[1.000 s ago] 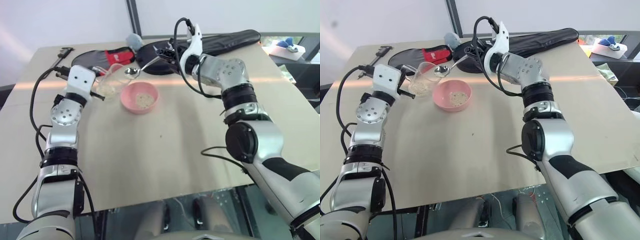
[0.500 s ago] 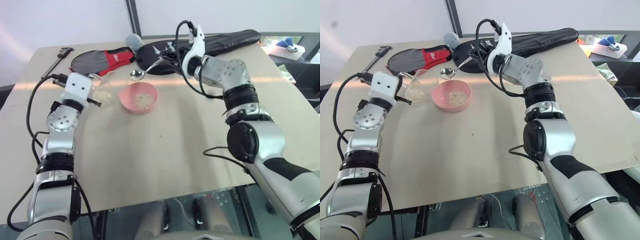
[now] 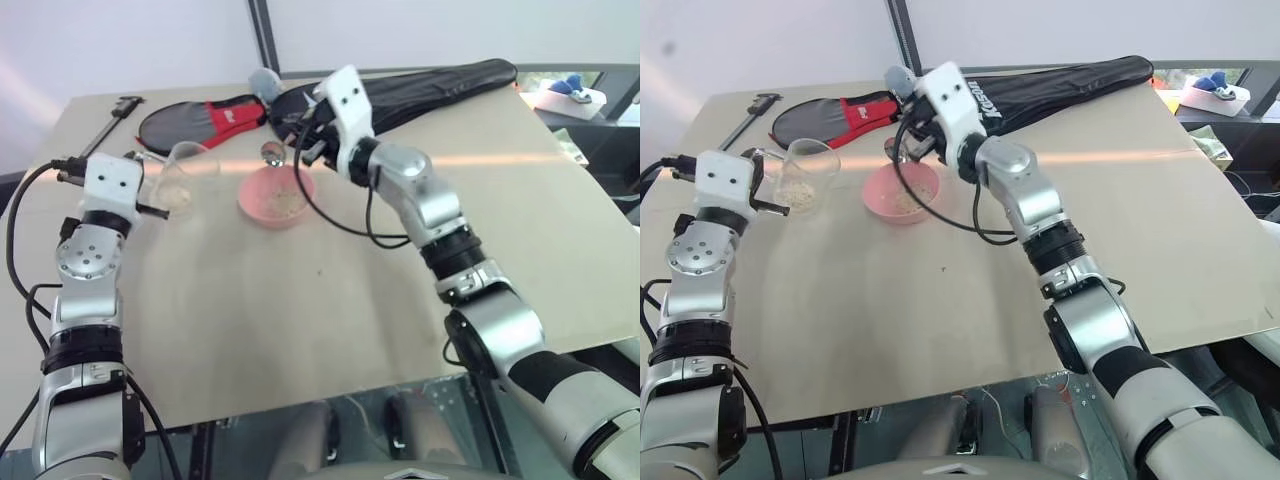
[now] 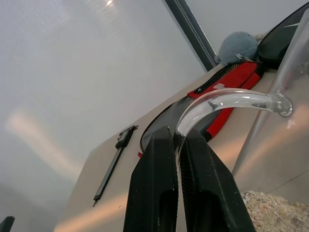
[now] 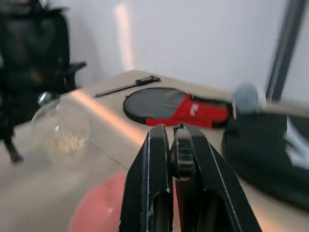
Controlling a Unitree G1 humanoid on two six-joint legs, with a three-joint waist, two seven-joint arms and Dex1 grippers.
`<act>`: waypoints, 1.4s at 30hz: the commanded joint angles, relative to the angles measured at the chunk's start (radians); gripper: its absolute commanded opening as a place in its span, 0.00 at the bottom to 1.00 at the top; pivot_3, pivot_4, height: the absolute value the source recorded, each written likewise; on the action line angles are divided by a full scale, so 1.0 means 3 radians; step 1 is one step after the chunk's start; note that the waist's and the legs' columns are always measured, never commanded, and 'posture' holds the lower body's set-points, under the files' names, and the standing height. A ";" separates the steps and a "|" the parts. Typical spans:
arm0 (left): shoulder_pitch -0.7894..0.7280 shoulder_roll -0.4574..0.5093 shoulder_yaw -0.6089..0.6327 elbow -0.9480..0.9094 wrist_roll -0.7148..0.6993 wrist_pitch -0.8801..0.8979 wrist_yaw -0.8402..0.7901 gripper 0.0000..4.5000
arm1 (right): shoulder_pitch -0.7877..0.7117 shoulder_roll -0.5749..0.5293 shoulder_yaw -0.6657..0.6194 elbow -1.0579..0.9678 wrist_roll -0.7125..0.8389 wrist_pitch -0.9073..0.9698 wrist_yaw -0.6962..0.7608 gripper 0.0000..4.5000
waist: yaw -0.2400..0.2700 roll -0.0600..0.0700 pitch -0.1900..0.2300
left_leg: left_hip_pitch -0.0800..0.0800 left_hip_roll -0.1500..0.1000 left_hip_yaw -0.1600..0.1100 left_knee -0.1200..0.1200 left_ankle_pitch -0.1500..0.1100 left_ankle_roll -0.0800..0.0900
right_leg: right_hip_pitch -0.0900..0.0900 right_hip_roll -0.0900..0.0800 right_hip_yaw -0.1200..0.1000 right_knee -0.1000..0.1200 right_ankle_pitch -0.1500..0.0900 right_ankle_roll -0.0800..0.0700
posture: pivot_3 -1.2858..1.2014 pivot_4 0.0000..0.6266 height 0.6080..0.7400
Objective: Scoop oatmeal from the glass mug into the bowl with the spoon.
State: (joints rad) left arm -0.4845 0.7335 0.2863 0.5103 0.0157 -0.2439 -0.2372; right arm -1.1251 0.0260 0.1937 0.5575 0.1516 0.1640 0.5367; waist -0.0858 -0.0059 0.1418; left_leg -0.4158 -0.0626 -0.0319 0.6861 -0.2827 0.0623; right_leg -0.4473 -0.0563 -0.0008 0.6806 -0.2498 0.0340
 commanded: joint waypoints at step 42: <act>0.0142 -0.0771 0.0050 -0.1342 -0.0393 0.0479 0.0153 0.00 | 0.0119 0.0396 -0.0168 -0.0659 0.0734 0.1024 0.0119 0.45 | -0.0018 -0.0003 -0.0002 | 0.0002 -0.0002 -0.0003 0.0003 0.0001 -0.0001 | 0.0006 -0.0002 -0.0002 0.0000 0.0000 0.0000 | 0.52 0.24 1.00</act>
State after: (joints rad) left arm -0.4408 0.4983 0.2872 0.1658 -0.0887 -0.0875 -0.1948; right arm -1.0873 0.1439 0.1477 0.3782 0.3763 0.5023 0.5511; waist -0.0913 -0.0067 0.1412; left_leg -0.4152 -0.0631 -0.0327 0.6871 -0.2825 0.0619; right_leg -0.4456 -0.0569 -0.0014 0.6806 -0.2498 0.0340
